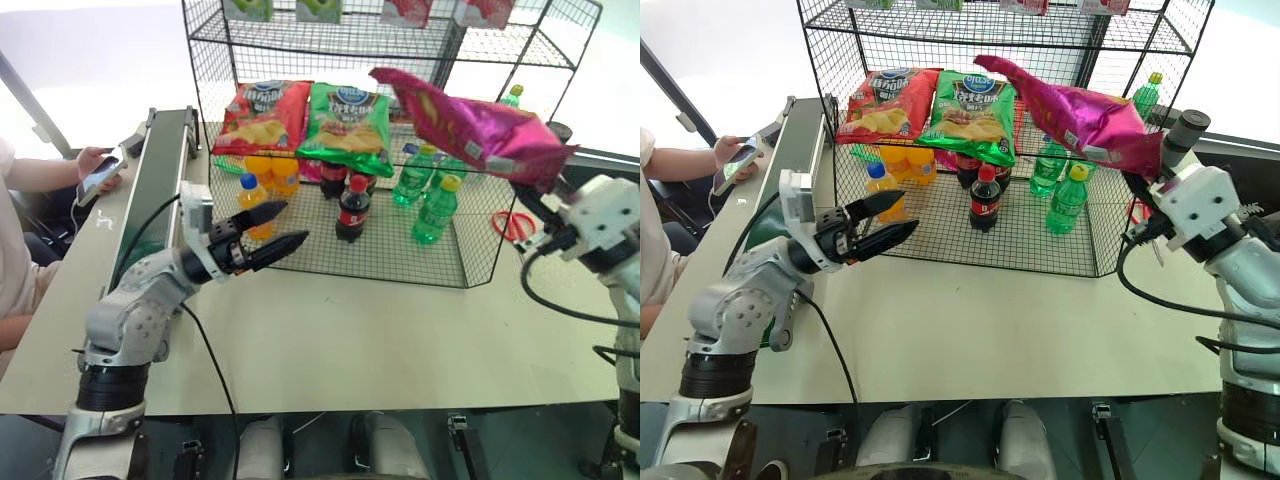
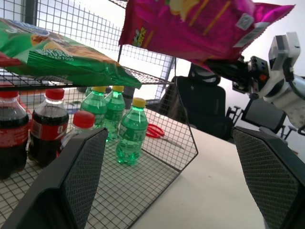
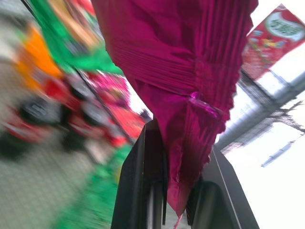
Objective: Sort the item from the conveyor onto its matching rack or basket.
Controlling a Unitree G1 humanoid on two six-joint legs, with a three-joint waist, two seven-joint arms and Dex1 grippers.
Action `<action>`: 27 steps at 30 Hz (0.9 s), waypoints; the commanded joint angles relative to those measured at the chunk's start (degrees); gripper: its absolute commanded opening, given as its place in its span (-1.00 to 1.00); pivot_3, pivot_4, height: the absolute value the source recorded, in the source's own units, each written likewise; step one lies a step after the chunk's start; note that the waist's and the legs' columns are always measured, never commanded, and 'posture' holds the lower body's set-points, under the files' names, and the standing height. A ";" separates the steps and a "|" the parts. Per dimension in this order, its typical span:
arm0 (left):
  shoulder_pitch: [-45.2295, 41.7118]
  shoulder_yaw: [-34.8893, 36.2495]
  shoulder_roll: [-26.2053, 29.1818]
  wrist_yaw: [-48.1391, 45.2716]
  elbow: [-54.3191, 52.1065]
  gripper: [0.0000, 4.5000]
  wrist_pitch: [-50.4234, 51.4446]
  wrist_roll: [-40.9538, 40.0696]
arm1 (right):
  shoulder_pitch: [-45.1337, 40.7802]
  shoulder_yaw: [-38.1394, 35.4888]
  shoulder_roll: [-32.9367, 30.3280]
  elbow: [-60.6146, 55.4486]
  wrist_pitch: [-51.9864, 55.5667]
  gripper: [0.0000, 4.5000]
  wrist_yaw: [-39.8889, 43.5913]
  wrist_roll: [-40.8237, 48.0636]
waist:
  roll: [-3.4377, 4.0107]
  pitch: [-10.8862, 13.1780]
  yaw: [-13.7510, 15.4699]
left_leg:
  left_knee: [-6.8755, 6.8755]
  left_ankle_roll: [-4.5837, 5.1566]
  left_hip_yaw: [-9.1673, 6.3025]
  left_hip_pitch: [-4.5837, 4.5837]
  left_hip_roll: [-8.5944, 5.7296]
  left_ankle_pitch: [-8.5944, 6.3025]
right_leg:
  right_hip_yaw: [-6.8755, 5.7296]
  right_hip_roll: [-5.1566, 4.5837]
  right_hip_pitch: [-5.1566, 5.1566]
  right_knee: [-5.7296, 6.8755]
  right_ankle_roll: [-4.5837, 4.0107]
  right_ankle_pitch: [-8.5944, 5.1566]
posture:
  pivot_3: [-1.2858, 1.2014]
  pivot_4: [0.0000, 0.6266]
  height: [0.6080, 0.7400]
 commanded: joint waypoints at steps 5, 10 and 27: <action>0.54 0.47 -1.02 0.95 -2.31 0.96 -2.83 2.32 | -9.39 8.24 -4.55 10.30 -2.28 -1.00 -12.21 -20.23 | 0.00 0.00 -0.23 | 0.00 -0.05 0.00 0.01 0.02 0.03 | 0.01 0.00 0.00 0.03 0.03 -0.02 | 0.03 -0.52 1.00; 1.03 0.28 -3.16 3.46 -3.88 0.96 -5.50 4.64 | -17.01 14.65 -3.49 17.00 2.75 -1.00 -19.10 -29.58 | 0.01 0.02 -0.21 | 0.00 -0.09 -0.01 0.00 0.04 0.06 | 0.01 -0.02 0.01 0.03 0.03 -0.02 | 0.03 -0.52 1.00; 1.66 -0.88 -8.11 7.84 -7.89 0.96 -8.79 7.01 | -24.43 21.18 -0.66 26.76 9.08 -1.00 -24.98 -31.70 | 0.01 0.02 -0.15 | 0.06 -0.14 -0.04 0.03 0.04 0.09 | -0.03 -0.01 0.12 0.01 0.06 -0.01 | 0.03 -0.52 1.00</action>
